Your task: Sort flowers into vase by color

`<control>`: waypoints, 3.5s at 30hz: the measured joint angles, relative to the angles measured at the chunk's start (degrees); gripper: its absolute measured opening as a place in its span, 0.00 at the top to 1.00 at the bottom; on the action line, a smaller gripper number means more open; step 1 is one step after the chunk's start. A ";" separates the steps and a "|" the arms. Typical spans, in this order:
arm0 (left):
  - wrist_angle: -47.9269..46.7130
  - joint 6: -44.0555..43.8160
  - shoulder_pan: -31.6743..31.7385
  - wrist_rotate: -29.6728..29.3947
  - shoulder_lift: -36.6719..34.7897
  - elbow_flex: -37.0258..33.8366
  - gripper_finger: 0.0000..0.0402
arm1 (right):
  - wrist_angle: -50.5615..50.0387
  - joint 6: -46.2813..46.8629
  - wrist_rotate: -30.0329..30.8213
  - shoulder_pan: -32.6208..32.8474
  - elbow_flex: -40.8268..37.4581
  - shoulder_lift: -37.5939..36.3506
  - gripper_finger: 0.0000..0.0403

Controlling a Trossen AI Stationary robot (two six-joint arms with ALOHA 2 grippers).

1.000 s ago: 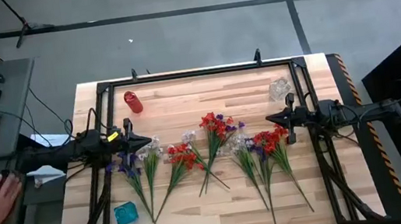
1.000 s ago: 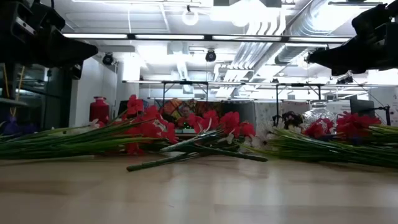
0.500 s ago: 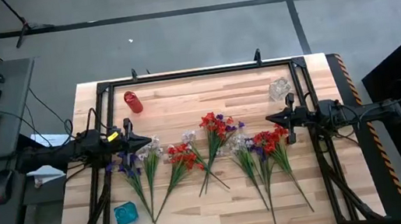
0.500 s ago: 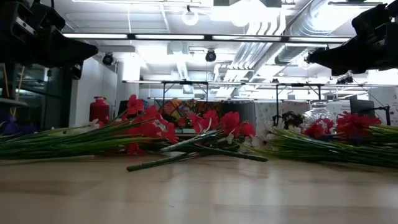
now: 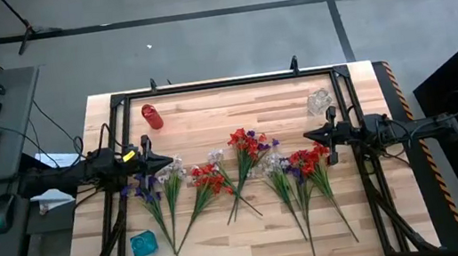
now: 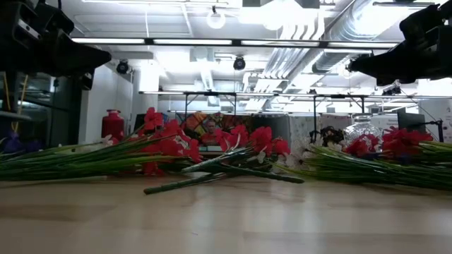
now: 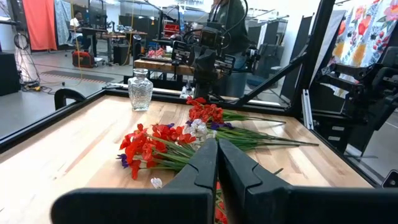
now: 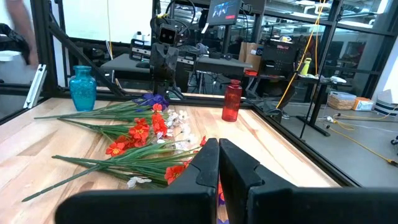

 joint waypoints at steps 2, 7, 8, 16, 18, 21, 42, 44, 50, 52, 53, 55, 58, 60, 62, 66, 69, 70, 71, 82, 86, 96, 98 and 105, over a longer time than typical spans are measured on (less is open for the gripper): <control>0.01 0.00 0.02 0.00 0.00 0.01 1.00 | 0.00 0.00 0.00 0.01 0.00 0.01 1.00; 0.01 0.00 0.01 0.00 0.00 0.01 1.00 | 0.01 0.00 0.01 0.00 0.00 0.00 1.00; 0.01 0.00 0.00 -0.01 0.00 -0.01 1.00 | -0.01 0.00 0.01 -0.01 0.00 0.01 1.00; 0.00 -0.01 0.00 -0.02 0.00 -0.01 1.00 | 0.00 0.00 0.01 -0.01 0.00 0.02 1.00; 0.01 0.00 0.00 0.00 0.00 -0.01 1.00 | 0.00 0.00 0.01 0.00 0.00 0.01 1.00; 0.01 0.00 0.01 -0.01 0.02 -0.01 1.00 | -0.01 0.00 0.01 0.01 0.00 0.00 1.00; 0.01 -0.01 0.02 -0.01 0.01 0.00 1.00 | -0.01 0.00 0.00 0.01 0.00 0.00 1.00; -0.01 0.00 0.02 0.00 0.02 0.01 1.00 | -0.01 0.00 0.01 0.01 0.00 0.00 1.00; 0.01 0.00 0.00 -0.02 0.00 0.00 1.00 | 0.01 0.00 0.01 0.00 0.00 0.01 1.00; 0.01 0.00 0.00 -0.02 0.00 -0.01 1.00 | -0.01 0.00 -0.01 0.01 0.00 0.00 1.00; 0.01 0.00 0.02 0.00 0.00 0.01 1.00 | -0.01 0.00 0.01 0.01 0.00 0.02 1.00; 0.00 0.00 0.02 0.00 0.01 -0.01 1.00 | -0.01 0.00 0.01 0.01 0.00 0.00 1.00; 3.89 1.43 0.03 -2.93 0.22 -0.04 1.00 | 0.01 0.00 0.01 0.00 0.00 0.00 1.00; 10.36 -0.47 0.09 -5.95 0.41 -0.04 1.00 | 0.00 0.00 0.00 0.01 0.00 0.00 1.00; 18.44 -4.01 0.09 -8.41 0.57 -0.04 1.00 | 0.00 0.00 0.00 0.01 0.00 0.00 1.00; 35.64 -13.37 0.09 -12.38 0.59 -0.01 1.00 | 0.00 0.00 0.01 0.01 0.00 0.00 1.00; 45.99 -15.03 0.09 -14.42 0.57 0.07 1.00 | -0.01 0.00 -0.01 0.01 0.00 0.02 1.00; 48.20 -14.25 0.07 -15.87 0.57 0.07 1.00 | -0.01 0.00 0.01 0.01 0.00 0.00 1.00; 50.59 -13.30 0.07 -17.80 0.57 0.05 1.00 | 0.01 0.00 0.01 0.01 0.00 0.00 1.00; 37.55 -25.16 0.31 -29.83 10.64 11.42 1.00 | 0.00 0.00 -0.01 0.01 0.00 0.01 1.00; 16.41 -26.89 0.31 -15.18 28.50 26.28 1.00 | 0.01 0.00 -0.01 0.00 0.00 0.01 1.00; -31.72 -42.23 -11.24 7.14 62.14 51.42 1.00 | 0.01 0.00 -0.01 0.01 0.00 0.00 1.00; -35.55 -46.50 -16.39 5.34 65.91 53.81 1.00 | -0.01 0.00 -0.01 -0.01 0.00 0.01 1.00; -36.92 -58.46 -28.60 3.05 77.75 54.61 1.00 | 0.00 0.00 -0.01 0.00 0.00 0.02 1.00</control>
